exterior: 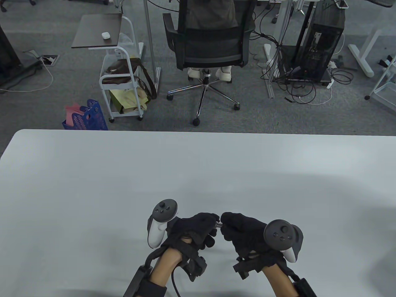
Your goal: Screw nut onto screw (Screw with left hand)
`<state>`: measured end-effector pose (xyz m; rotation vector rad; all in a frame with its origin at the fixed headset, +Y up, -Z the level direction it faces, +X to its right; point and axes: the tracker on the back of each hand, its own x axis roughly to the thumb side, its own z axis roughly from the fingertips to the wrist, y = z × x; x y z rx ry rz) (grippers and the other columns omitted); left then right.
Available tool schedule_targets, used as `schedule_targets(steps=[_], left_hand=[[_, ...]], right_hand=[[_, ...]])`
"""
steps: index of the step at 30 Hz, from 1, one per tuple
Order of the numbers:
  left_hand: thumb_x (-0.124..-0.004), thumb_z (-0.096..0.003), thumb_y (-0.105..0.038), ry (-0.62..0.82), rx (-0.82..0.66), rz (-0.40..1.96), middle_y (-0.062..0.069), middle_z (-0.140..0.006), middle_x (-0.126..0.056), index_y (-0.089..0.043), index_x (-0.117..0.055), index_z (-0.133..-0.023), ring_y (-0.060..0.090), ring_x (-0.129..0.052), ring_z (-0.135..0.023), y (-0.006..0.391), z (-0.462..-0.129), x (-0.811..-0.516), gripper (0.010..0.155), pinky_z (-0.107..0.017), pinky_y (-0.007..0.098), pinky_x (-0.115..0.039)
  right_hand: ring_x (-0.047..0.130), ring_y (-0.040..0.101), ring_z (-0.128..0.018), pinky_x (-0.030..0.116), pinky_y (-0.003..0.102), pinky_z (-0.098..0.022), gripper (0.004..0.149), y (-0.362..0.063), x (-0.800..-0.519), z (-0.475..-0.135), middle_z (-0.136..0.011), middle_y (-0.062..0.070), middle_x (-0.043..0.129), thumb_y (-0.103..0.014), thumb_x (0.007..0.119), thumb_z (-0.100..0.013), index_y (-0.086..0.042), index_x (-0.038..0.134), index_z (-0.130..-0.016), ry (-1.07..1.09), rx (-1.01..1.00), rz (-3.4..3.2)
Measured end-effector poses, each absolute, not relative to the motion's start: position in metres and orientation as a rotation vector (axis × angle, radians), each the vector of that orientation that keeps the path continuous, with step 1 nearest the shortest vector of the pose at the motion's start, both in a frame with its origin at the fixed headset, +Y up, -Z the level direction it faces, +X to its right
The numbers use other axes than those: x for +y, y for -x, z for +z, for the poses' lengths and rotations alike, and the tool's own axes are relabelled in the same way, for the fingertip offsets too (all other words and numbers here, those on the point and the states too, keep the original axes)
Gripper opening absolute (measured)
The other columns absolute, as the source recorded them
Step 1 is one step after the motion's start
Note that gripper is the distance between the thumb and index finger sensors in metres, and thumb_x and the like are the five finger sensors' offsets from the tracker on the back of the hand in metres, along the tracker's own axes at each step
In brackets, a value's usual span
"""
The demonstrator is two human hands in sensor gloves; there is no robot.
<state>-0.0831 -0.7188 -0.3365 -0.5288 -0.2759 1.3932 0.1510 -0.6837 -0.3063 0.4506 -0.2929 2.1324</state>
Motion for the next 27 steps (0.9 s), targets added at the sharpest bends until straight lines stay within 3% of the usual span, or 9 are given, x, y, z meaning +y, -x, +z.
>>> schedule_targets(steps=[2, 5, 8, 12, 14, 17, 20, 24, 27], left_hand=[[-0.072, -0.0455, -0.039, 0.544, -0.289, 1.393, 0.031, -0.078, -0.086, -0.002, -0.081, -0.087, 0.048, -0.093, -0.049, 0.0813, -0.3364, -0.7172, 0.056, -0.037, 0.058, -0.074], [-0.070, -0.0460, -0.036, 0.593, -0.329, 1.386, 0.029, -0.084, -0.079, -0.003, -0.071, -0.091, 0.047, -0.091, -0.054, 0.0799, -0.3357, -0.7160, 0.056, -0.040, 0.057, -0.073], [-0.068, -0.0463, -0.045, 0.570, -0.312, 1.420, 0.031, -0.088, -0.075, -0.003, -0.058, -0.102, 0.046, -0.090, -0.056, 0.0814, -0.3350, -0.7185, 0.070, -0.041, 0.057, -0.072], [-0.070, -0.0453, -0.042, 0.548, -0.282, 1.400, 0.032, -0.079, -0.085, 0.000, -0.080, -0.088, 0.049, -0.093, -0.049, 0.0818, -0.3356, -0.7182, 0.061, -0.037, 0.059, -0.074], [-0.071, -0.0456, -0.039, 0.564, -0.294, 1.394, 0.030, -0.078, -0.084, -0.001, -0.078, -0.087, 0.047, -0.093, -0.049, 0.0804, -0.3355, -0.7167, 0.056, -0.037, 0.058, -0.074], [-0.070, -0.0461, -0.035, 0.597, -0.333, 1.383, 0.028, -0.084, -0.078, -0.003, -0.068, -0.092, 0.046, -0.090, -0.054, 0.0794, -0.3354, -0.7155, 0.056, -0.040, 0.056, -0.073], [-0.068, -0.0463, -0.044, 0.577, -0.307, 1.413, 0.031, -0.088, -0.074, -0.003, -0.058, -0.102, 0.046, -0.090, -0.056, 0.0810, -0.3347, -0.7180, 0.070, -0.041, 0.056, -0.072], [-0.070, -0.0455, -0.043, 0.554, -0.284, 1.395, 0.033, -0.080, -0.084, -0.001, -0.079, -0.091, 0.049, -0.093, -0.050, 0.0810, -0.3353, -0.7180, 0.063, -0.037, 0.059, -0.074], [-0.071, -0.0453, -0.039, 0.548, -0.292, 1.390, 0.030, -0.078, -0.085, -0.001, -0.079, -0.087, 0.047, -0.093, -0.049, 0.0799, -0.3350, -0.7153, 0.057, -0.037, 0.058, -0.074]], right_hand=[[0.116, 0.024, -0.032, 0.103, 0.038, -0.024, 0.042, -0.1512, -0.6837, -0.3064, -0.062, 0.009, 0.104, -0.030, 0.095, -0.031, -0.018, 0.090, -0.071, -0.451, -0.293, 2.137], [0.116, 0.024, -0.033, 0.103, 0.038, -0.024, 0.041, -0.1510, -0.6836, -0.3061, -0.062, 0.009, 0.104, -0.030, 0.095, -0.031, -0.018, 0.090, -0.071, -0.451, -0.288, 2.133], [0.116, 0.024, -0.033, 0.103, 0.038, -0.024, 0.041, -0.1508, -0.6836, -0.3059, -0.062, 0.009, 0.104, -0.030, 0.095, -0.031, -0.018, 0.090, -0.071, -0.452, -0.290, 2.132], [0.116, 0.024, -0.033, 0.103, 0.038, -0.024, 0.041, -0.1506, -0.6835, -0.3058, -0.062, 0.009, 0.104, -0.030, 0.095, -0.031, -0.018, 0.090, -0.071, -0.454, -0.292, 2.135], [0.116, 0.024, -0.033, 0.103, 0.038, -0.024, 0.042, -0.1509, -0.6833, -0.3059, -0.062, 0.009, 0.104, -0.030, 0.095, -0.031, -0.018, 0.090, -0.071, -0.455, -0.291, 2.137], [0.116, 0.024, -0.033, 0.103, 0.038, -0.024, 0.042, -0.1505, -0.6834, -0.3056, -0.062, 0.009, 0.104, -0.030, 0.095, -0.031, -0.018, 0.090, -0.071, -0.455, -0.287, 2.135], [0.116, 0.024, -0.033, 0.103, 0.038, -0.024, 0.041, -0.1506, -0.6832, -0.3056, -0.062, 0.009, 0.104, -0.030, 0.095, -0.031, -0.018, 0.090, -0.071, -0.455, -0.291, 2.135], [0.116, 0.024, -0.033, 0.103, 0.038, -0.024, 0.042, -0.1505, -0.6831, -0.3056, -0.062, 0.009, 0.104, -0.030, 0.095, -0.031, -0.018, 0.090, -0.071, -0.457, -0.291, 2.137], [0.116, 0.024, -0.033, 0.103, 0.038, -0.024, 0.042, -0.1504, -0.6829, -0.3054, -0.062, 0.009, 0.104, -0.030, 0.095, -0.031, -0.018, 0.090, -0.071, -0.461, -0.291, 2.138]])
